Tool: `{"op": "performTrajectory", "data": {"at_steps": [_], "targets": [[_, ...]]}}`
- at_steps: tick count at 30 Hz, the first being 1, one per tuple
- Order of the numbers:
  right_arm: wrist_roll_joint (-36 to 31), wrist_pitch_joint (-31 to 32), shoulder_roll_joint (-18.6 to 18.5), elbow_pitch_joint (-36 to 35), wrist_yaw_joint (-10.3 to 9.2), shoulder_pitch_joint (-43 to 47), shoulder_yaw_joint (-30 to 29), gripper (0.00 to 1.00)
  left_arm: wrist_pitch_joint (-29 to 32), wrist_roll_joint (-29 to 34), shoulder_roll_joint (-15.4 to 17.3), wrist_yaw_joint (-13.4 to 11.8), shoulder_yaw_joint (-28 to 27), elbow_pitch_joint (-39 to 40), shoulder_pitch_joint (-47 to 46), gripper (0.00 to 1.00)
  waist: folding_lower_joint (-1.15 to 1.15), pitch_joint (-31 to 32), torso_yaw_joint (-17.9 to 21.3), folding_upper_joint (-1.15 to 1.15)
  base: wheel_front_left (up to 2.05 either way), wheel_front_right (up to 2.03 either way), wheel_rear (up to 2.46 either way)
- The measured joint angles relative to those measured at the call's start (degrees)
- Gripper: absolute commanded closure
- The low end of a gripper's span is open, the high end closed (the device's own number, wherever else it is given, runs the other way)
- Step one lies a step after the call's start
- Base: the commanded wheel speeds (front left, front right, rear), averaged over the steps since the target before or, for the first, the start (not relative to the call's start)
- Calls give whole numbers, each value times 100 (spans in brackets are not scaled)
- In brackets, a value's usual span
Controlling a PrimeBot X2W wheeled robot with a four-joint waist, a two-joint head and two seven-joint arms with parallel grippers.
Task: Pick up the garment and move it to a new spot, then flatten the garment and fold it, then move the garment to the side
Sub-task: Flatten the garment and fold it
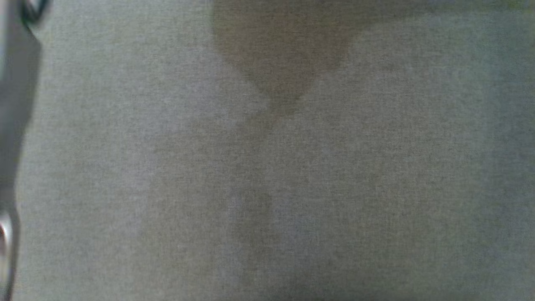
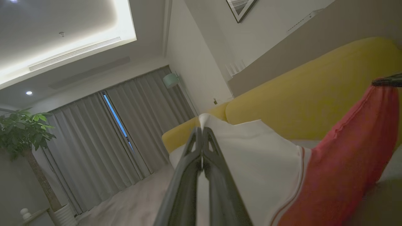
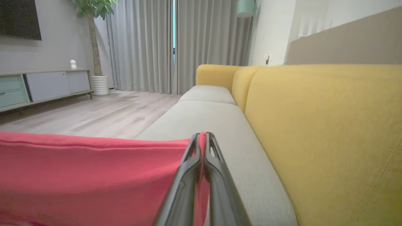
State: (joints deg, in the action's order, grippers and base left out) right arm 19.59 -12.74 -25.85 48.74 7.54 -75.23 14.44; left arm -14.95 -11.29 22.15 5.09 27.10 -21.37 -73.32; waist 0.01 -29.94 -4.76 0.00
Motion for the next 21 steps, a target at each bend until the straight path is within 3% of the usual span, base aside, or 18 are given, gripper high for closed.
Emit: {"op": "performTrajectory", "data": {"at_steps": [8, 14, 21], "targets": [[688, -147, -249, 85, 0, 1396, 70, 100, 0, -87, 140, 75, -315, 1227, 2271, 100, -2, 488, -31, 0, 0, 0, 0], [1021, -157, -367, -432, 0, 2753, 259, 100, 1, -233, 250, 99, -494, 1726, 4282, 100, -3, 1037, 45, 1, 0, 0, 0], [1293, -157, -426, -1071, 0, 4334, 311, 100, 3, 4, 87, 98, -515, 1969, 5913, 100, -3, 1631, 113, 1, 0, 0, 0]]}}
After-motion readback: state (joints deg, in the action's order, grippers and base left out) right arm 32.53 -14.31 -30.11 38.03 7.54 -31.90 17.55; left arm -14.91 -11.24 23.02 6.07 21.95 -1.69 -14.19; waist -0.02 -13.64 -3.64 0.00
